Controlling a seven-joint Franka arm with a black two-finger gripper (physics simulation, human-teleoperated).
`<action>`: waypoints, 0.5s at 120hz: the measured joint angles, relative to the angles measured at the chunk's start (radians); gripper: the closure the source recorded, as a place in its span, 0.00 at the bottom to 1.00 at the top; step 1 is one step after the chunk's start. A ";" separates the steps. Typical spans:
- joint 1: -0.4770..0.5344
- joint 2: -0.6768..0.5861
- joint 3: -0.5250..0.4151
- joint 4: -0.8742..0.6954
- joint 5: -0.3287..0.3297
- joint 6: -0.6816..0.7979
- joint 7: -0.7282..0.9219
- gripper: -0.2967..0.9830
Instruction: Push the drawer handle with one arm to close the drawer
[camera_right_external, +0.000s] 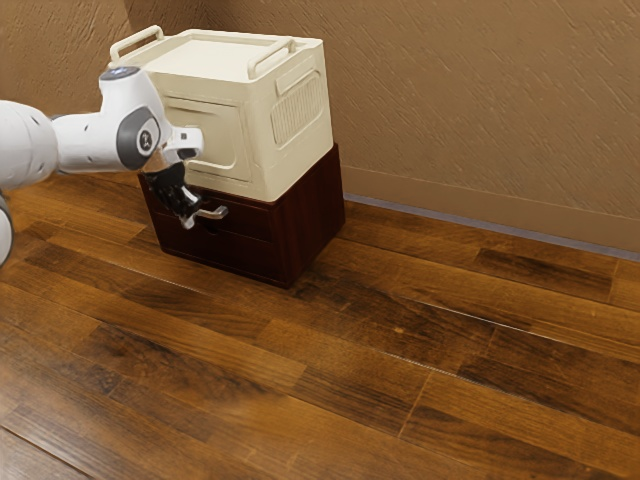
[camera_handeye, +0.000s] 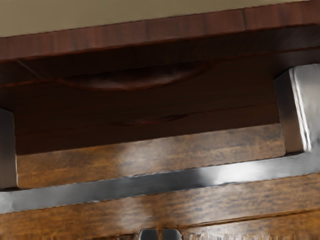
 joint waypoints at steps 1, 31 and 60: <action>0.000 -0.007 0.000 -0.010 -0.001 0.000 -0.001 0.85; 0.034 -0.554 -0.087 -0.248 0.042 -0.255 -0.008 0.84; -0.118 -0.517 -0.215 -0.136 0.081 -0.483 0.069 0.54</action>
